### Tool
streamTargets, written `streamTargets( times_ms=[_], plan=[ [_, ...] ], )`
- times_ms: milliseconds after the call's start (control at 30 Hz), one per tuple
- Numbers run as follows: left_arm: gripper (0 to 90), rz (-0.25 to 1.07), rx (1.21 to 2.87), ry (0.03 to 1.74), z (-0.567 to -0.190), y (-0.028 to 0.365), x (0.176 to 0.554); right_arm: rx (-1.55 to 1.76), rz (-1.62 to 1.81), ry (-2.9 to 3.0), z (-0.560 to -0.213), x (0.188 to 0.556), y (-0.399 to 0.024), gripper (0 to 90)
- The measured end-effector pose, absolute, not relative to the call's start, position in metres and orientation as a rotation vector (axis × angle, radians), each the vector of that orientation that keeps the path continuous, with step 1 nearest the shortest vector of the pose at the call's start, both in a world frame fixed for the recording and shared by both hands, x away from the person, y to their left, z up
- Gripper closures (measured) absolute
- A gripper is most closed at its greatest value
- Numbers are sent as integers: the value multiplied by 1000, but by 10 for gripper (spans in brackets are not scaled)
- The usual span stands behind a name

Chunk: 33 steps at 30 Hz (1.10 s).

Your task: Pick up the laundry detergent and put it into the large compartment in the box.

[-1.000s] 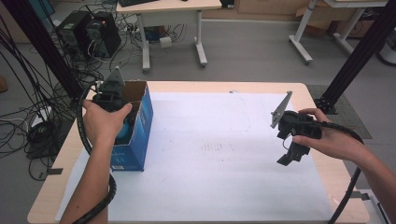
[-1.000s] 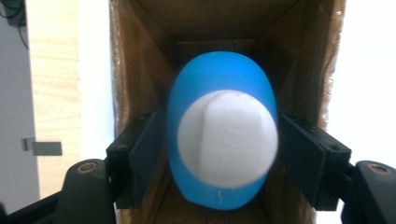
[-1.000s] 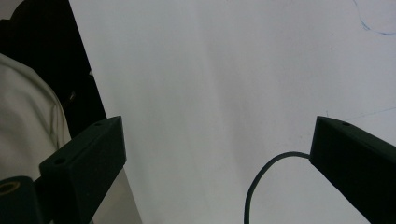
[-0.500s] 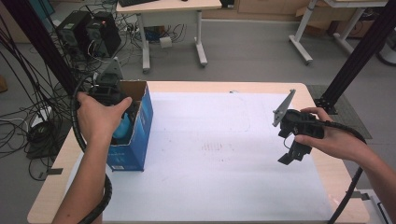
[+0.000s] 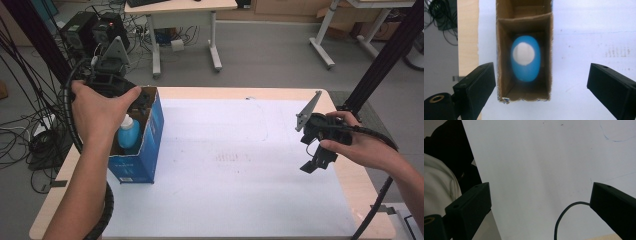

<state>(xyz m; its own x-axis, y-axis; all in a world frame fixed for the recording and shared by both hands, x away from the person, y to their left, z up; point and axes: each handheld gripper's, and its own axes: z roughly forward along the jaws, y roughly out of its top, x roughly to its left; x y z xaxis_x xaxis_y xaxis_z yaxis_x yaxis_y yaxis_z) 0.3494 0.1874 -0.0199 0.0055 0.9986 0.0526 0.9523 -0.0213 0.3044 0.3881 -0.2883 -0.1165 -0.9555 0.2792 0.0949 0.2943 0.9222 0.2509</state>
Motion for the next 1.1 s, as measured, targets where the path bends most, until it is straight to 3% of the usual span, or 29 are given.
streamTargets(
  times_ms=[567, 1100],
  plan=[
    [76, 372, 2183, 1918, -7, 144, 358, -445, -425, -3039, -101, 382, -295, 37],
    [74, 350, 2246, 1836, -16, 128, 363, -453, -428, -3040, -99, 380, -300, 37]
  ],
)
